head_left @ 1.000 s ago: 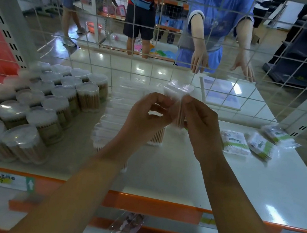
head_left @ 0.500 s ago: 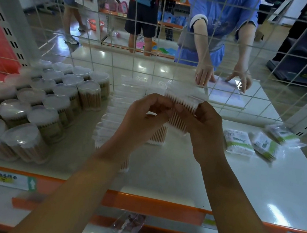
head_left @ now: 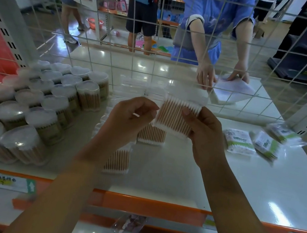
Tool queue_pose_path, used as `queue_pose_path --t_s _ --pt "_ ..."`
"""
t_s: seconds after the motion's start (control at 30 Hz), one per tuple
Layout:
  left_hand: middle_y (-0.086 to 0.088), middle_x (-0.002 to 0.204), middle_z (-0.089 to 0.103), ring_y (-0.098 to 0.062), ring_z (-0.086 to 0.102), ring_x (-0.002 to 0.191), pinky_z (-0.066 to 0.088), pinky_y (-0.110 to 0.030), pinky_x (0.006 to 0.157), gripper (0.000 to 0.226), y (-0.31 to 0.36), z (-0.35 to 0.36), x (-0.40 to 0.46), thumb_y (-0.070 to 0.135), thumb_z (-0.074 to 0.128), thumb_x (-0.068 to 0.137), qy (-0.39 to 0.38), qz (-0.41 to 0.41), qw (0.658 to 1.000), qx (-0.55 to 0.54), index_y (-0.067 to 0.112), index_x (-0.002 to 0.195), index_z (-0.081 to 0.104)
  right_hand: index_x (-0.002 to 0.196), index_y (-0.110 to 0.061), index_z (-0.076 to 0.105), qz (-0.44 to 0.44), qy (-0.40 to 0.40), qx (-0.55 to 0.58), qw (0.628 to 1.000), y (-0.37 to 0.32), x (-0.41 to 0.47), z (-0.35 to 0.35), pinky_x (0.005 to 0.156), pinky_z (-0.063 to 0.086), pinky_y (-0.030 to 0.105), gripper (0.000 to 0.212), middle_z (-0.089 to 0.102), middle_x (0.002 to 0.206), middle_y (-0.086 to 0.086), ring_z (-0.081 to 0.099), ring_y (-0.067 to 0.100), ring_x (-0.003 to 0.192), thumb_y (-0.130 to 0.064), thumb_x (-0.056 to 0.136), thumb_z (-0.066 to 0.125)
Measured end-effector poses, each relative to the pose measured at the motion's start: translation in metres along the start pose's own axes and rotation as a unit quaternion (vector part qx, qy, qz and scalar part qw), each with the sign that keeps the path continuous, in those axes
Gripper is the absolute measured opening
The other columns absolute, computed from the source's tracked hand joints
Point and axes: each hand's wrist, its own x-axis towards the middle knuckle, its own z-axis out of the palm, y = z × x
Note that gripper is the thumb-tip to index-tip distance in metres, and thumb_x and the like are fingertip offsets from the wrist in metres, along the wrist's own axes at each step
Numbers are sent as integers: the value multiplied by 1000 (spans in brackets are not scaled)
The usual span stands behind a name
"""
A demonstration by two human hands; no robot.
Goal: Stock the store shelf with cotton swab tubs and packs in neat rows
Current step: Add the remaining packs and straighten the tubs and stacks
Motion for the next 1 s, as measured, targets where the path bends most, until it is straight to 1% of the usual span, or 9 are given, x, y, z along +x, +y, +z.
queue_pose_path --t_s 0.1,0.27,0.4,0.57,0.67,0.77,0.83,0.9,1.0 --pt "18 87 62 3 59 80 46 -8 69 19 -10 -7 -2 11 58 88 20 0 998 56 29 93 62 91 -4 61 10 -9 4 1000 4 1 -2 83 51 52 12 66 94 9 64 28 95 -13 84 63" --pt "-5 111 66 -16 58 105 42 -27 90 22 -29 -12 -6 10 58 89 12 29 978 206 12 109 68 93 -6 61 30 -26 11 999 17 -1 0 66 53 27 8 68 82 -1 67 11 79 -3 85 58" --pt "-13 122 61 -26 56 115 40 -36 100 28 -39 -9 -10 15 59 88 -54 21 966 251 10 115 65 105 -5 59 47 -33 -22 998 33 -2 5 65 54 21 20 66 89 5 65 10 80 2 85 58" --pt "-11 124 60 -25 52 120 29 -31 104 41 -35 -9 -13 27 50 81 -77 -4 963 259 10 115 66 100 -9 57 45 -29 -14 998 51 -4 10 63 53 17 20 63 91 4 64 5 79 5 85 56" --pt "-11 125 60 -26 52 120 33 -37 105 40 -34 -9 -13 27 49 80 -82 -7 960 266 10 112 67 102 -8 56 10 -45 -33 998 58 -4 10 69 55 23 22 61 98 10 63 9 87 6 85 56" --pt "-10 126 60 -27 52 120 37 -43 105 39 -34 -8 -12 28 49 81 -79 -2 958 277 11 110 69 102 -14 56 -36 -35 -105 993 68 -6 10 77 56 40 23 62 102 12 62 24 95 -2 83 62" --pt "-9 124 61 -26 54 119 37 -43 104 36 -36 -7 -12 27 50 81 -71 4 958 277 12 108 70 98 -16 54 -77 5 -195 978 76 -7 11 74 55 43 24 61 98 10 61 27 91 -10 80 69" --pt "-9 121 63 -25 55 116 40 -43 102 33 -38 -7 -12 26 52 80 -64 4 963 261 12 104 71 96 -14 53 -114 41 -282 952 83 -5 9 69 52 40 29 57 95 8 57 27 85 -23 77 73" --pt "-4 114 66 -24 60 108 46 -42 95 29 -42 -6 -13 29 55 80 -48 -12 969 241 15 102 67 107 -9 52 -142 49 -311 939 87 -4 7 67 43 18 45 54 100 8 53 19 84 -33 73 69"
